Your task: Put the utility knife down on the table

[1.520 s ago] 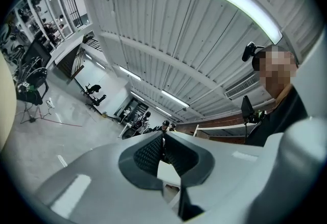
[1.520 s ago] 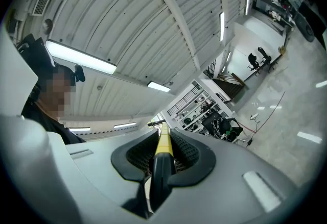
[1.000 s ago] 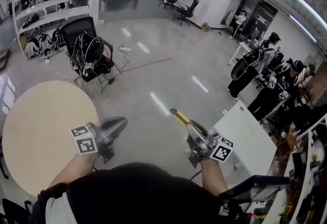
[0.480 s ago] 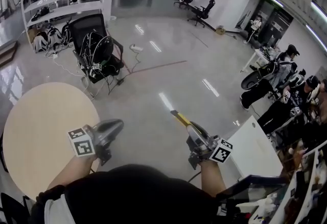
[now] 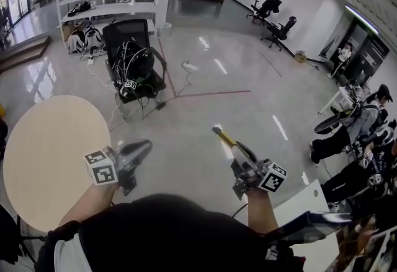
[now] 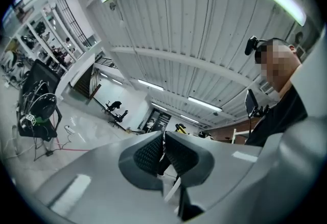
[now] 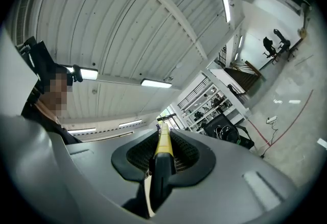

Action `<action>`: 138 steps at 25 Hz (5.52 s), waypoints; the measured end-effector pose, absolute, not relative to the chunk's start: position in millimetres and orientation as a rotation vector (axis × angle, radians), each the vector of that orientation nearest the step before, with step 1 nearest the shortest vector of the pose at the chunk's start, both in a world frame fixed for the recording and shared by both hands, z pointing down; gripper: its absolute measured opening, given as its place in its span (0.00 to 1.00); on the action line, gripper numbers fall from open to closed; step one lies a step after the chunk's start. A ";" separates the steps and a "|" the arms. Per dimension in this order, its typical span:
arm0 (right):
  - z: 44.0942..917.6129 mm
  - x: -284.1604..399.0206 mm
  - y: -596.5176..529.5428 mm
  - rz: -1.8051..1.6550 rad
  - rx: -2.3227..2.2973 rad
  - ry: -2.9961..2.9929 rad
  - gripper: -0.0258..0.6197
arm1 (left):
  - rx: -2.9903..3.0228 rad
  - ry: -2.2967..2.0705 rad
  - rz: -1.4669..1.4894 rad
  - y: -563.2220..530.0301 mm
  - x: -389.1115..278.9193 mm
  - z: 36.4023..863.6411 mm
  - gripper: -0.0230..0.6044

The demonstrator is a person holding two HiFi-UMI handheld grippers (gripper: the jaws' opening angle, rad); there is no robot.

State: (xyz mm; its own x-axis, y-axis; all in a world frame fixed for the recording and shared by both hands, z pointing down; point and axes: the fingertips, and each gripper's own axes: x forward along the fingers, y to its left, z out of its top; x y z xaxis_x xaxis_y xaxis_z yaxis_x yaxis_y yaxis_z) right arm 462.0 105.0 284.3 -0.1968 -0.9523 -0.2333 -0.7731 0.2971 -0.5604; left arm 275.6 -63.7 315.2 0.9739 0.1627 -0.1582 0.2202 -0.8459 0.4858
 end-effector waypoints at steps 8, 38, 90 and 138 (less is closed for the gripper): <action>290.6 535.2 71.3 -0.490 -1.407 2.109 0.17 | 2.595 0.101 -0.155 -74.9 328.0 321.1 0.06; 332.5 267.7 -511.8 -0.711 -0.812 2.644 0.18 | 2.453 -1.000 -0.407 -440.7 -60.7 396.0 0.05; 749.1 -212.0 -1010.1 -1.433 -0.290 2.956 0.18 | 1.966 -1.449 -0.274 -789.8 -307.4 699.3 0.05; 573.9 -107.4 -899.6 -0.883 -0.365 3.062 0.06 | 2.193 -1.395 -0.285 -706.3 -239.7 566.4 0.04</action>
State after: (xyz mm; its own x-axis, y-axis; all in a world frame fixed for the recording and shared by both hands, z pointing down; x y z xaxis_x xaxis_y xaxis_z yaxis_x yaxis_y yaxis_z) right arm -107.4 -899.6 573.9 -0.9719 -0.1991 0.1257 -0.2354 0.8225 -0.5177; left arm -239.7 -706.3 566.4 0.4473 -0.8890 0.0979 -0.7791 -0.3336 0.5307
